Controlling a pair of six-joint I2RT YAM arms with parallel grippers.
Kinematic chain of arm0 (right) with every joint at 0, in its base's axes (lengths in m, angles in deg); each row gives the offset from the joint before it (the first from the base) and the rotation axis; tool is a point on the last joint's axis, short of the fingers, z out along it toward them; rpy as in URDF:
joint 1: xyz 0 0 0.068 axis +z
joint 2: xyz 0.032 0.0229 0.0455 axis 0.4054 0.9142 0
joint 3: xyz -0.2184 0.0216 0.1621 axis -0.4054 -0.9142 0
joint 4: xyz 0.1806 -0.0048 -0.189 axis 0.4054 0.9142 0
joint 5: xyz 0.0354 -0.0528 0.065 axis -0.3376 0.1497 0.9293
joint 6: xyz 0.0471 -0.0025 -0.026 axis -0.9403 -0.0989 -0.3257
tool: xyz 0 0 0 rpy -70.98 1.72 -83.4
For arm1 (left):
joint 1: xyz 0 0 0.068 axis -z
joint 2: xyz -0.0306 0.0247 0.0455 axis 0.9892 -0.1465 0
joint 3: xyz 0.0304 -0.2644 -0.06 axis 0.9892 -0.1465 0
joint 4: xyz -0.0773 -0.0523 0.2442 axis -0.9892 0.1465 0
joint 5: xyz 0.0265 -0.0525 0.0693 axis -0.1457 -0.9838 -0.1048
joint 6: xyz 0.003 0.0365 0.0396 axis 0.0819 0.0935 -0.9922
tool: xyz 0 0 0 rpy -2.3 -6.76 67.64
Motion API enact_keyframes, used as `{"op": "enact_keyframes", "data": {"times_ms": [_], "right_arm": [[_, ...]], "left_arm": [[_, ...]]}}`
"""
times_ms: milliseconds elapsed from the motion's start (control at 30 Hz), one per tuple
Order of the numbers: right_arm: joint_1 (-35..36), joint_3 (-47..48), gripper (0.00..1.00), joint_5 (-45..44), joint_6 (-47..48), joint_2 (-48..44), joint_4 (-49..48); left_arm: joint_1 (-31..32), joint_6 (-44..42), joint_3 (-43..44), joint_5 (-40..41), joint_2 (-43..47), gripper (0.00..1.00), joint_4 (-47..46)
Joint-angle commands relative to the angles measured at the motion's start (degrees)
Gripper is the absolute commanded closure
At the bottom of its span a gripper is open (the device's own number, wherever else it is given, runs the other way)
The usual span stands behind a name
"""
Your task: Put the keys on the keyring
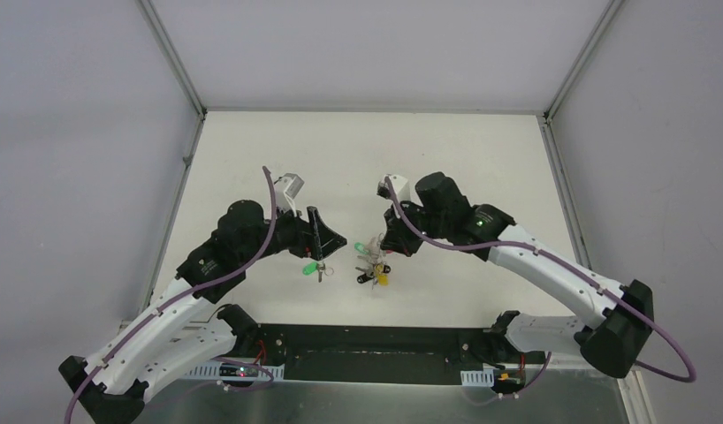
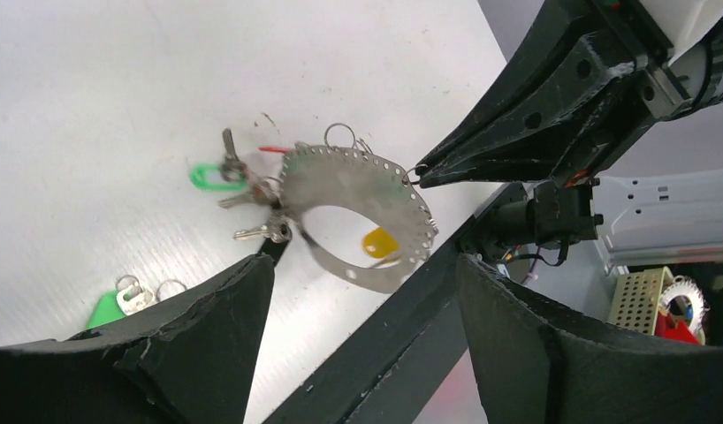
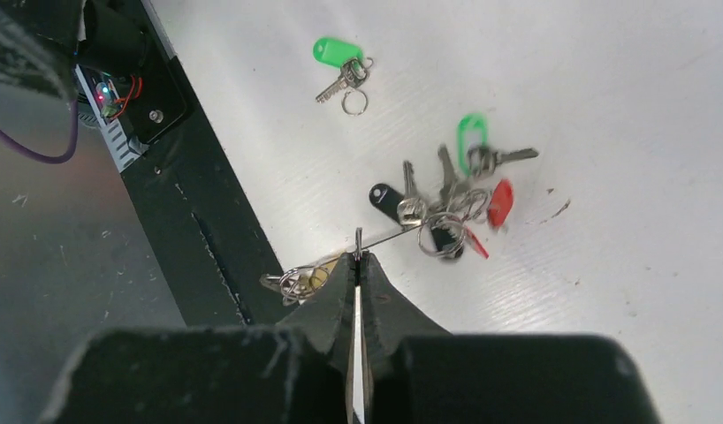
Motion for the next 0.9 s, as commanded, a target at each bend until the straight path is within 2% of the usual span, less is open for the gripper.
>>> {"op": "enact_keyframes", "data": {"times_ms": [0,100,167,333,467,600,867], "right_arm": [[0.1,-4.4,1.0,2.1,3.9,-6.6,-13.3],[0.1,-6.7,1.0,2.8,3.9,-9.6,-18.7],[0.1,-6.5,1.0,4.7,4.1,-10.2,-20.1],[0.1,-4.9,1.0,14.2,6.5,-10.4,-21.1],[0.1,-5.8,1.0,20.3,9.4,-11.9,-24.0],[0.1,-5.6,1.0,21.3,9.6,-12.5,-25.4],[0.1,-3.8,1.0,27.1,9.9,-10.5,-26.0]], "left_arm": [[-0.6,-8.2,2.5,-3.4,0.1,0.24,-5.5],[-0.6,-11.6,2.1,-5.5,0.4,0.3,-7.2],[-0.6,-14.8,1.9,-8.0,0.5,0.37,-8.6],[-0.6,-23.3,0.5,-16.0,1.6,0.5,-14.5],[-0.5,-28.4,-1.1,-20.1,3.0,0.52,-18.6],[-0.5,-31.9,-2.4,-22.6,3.5,0.53,-20.9],[-0.3,-32.6,-3.1,-25.5,1.7,0.55,-22.5]]}}
